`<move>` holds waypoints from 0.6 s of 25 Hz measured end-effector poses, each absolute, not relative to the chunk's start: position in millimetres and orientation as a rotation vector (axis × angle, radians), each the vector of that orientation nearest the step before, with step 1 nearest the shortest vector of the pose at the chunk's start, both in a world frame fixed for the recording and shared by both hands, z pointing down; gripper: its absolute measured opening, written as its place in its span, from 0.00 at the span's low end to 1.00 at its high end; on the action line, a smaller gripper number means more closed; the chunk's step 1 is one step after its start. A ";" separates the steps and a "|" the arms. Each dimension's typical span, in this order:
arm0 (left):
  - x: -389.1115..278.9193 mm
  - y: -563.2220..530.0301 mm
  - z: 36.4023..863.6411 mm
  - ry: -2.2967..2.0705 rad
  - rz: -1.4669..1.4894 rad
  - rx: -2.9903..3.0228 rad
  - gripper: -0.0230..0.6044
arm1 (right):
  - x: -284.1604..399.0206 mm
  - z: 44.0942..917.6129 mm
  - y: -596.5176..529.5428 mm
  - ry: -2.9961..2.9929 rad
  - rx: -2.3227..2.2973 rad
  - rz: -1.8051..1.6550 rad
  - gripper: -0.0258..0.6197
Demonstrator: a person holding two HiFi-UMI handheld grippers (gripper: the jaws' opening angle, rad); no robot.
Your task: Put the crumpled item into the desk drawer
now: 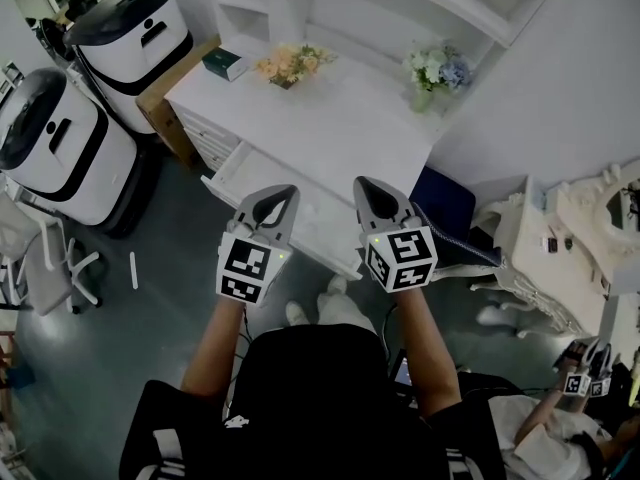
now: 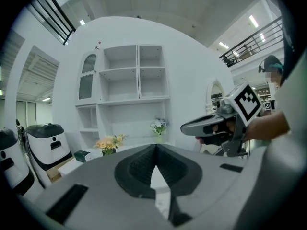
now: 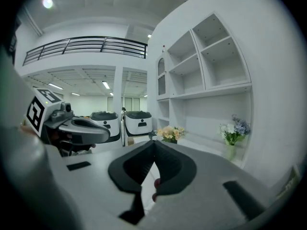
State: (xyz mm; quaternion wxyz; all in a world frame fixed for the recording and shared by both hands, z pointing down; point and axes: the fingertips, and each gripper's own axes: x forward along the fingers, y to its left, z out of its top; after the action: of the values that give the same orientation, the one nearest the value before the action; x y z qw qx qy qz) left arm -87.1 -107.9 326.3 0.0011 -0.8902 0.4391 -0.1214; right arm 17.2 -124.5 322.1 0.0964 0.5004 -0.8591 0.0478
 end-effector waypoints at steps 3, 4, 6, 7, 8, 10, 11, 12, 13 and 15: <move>-84.7 -105.1 321.9 1.366 -0.368 -2.791 0.05 | 19.3 315.7 -120.8 -2.542 1.495 0.122 0.04; -84.1 -104.9 319.3 1.364 -0.362 -2.786 0.05 | 20.0 313.3 -120.6 -2.543 1.499 0.115 0.04; -82.4 -105.0 312.9 1.360 -0.346 -2.775 0.05 | 21.8 308.0 -121.2 -2.549 1.505 0.100 0.04; -81.6 -105.0 309.8 1.360 -0.339 -2.770 0.05 | 22.9 305.4 -121.1 -2.552 1.506 0.093 0.04; -81.0 -105.0 307.0 1.361 -0.332 -2.765 0.05 | 23.8 302.7 -120.7 -2.555 1.508 0.085 0.04; -80.7 -105.5 301.5 1.365 -0.316 -2.756 0.05 | 25.2 296.9 -119.9 -2.562 1.511 0.070 0.04; -80.3 -105.9 298.3 1.368 -0.305 -2.754 0.05 | 26.0 293.9 -119.7 -2.565 1.513 0.062 0.04; -79.3 -106.3 294.9 1.371 -0.294 -2.753 0.05 | 27.4 290.8 -119.4 -2.568 1.514 0.055 0.04; -77.5 -106.6 291.4 1.373 -0.283 -2.751 0.05 | 29.5 287.9 -119.2 -2.570 1.514 0.050 0.04; -71.7 -107.4 284.9 1.378 -0.267 -2.743 0.05 | 35.7 282.2 -119.0 -2.575 1.516 0.042 0.04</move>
State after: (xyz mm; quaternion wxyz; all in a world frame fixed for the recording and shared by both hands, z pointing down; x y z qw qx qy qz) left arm -71.7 -107.4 284.9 0.0302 -0.8898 0.4469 -0.0866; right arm 35.7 -119.0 282.2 0.0767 0.5057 -0.8592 0.0140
